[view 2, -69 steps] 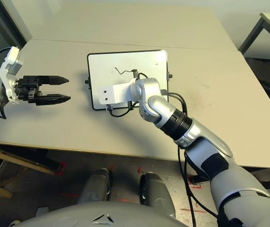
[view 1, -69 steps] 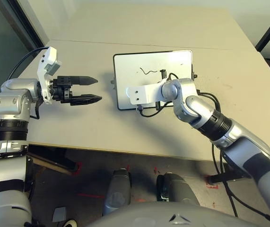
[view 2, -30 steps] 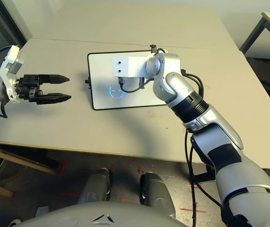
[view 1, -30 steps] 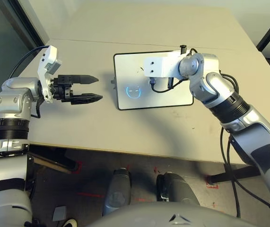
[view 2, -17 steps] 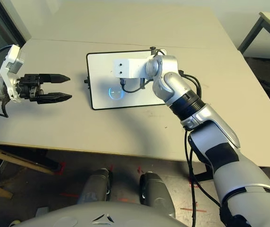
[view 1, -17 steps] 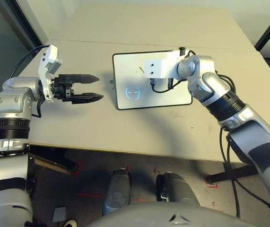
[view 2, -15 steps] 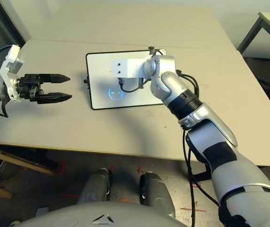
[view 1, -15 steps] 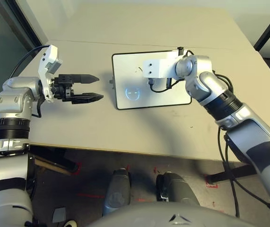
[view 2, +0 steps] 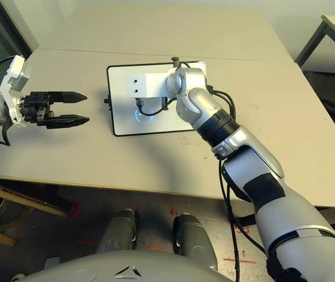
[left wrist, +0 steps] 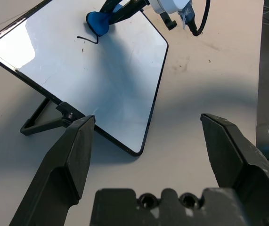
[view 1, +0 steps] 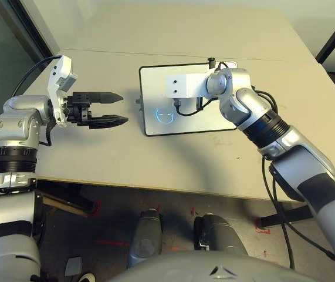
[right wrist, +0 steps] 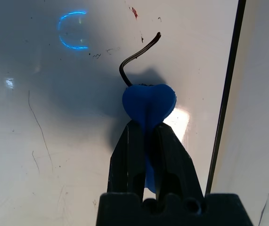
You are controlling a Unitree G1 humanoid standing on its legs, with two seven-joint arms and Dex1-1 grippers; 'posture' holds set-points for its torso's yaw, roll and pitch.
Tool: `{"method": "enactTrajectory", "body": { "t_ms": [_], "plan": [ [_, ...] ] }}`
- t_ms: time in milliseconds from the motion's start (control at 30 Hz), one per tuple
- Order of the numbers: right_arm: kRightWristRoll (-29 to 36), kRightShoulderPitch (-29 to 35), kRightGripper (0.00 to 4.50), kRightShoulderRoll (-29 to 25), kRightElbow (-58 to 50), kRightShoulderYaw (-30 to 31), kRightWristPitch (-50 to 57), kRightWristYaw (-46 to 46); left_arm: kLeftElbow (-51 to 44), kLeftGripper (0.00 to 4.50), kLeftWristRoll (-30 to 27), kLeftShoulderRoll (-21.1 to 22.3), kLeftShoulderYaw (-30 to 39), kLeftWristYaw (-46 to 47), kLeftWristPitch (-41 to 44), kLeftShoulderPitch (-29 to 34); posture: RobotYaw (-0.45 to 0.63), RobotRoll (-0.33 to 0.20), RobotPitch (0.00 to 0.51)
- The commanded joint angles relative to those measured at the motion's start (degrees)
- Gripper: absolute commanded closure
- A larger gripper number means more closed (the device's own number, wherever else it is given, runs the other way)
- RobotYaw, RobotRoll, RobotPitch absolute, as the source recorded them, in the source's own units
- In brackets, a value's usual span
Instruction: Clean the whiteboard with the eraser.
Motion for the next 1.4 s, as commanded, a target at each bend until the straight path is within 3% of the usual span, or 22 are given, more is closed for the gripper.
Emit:
{"method": "enactTrajectory", "body": {
  "t_ms": [33, 433, 1067, 1400],
  "plan": [
    [-0.5, 0.4, 4.47, -2.0, -0.5, 1.2, -1.3, 2.0, -0.8, 0.00, 0.0, 0.0, -0.3, 0.2, -0.1, -0.1, 0.30, 0.000, 0.072],
    [-1.2, 0.9, 4.47, -6.0, -0.7, 1.4, -4.6, 3.0, -0.2, 0.00, 0.3, -0.1, -0.6, 0.0, -0.5, -0.5, 0.30, 0.000, 0.073],
    [-1.7, -1.5, 4.48, 1.2, 2.3, 3.2, -6.4, 1.6, -0.6, 0.00, 0.1, 0.0, -0.2, 0.5, -0.7, -0.1, 0.32, 0.000, 0.067],
    [-2.5, -1.8, 4.48, 1.2, 5.7, 3.1, -7.8, -0.1, -0.9, 0.00, -0.1, 0.1, -0.2, 0.7, -0.5, 0.1, 0.32, 0.000, 0.069]
  ]
}}
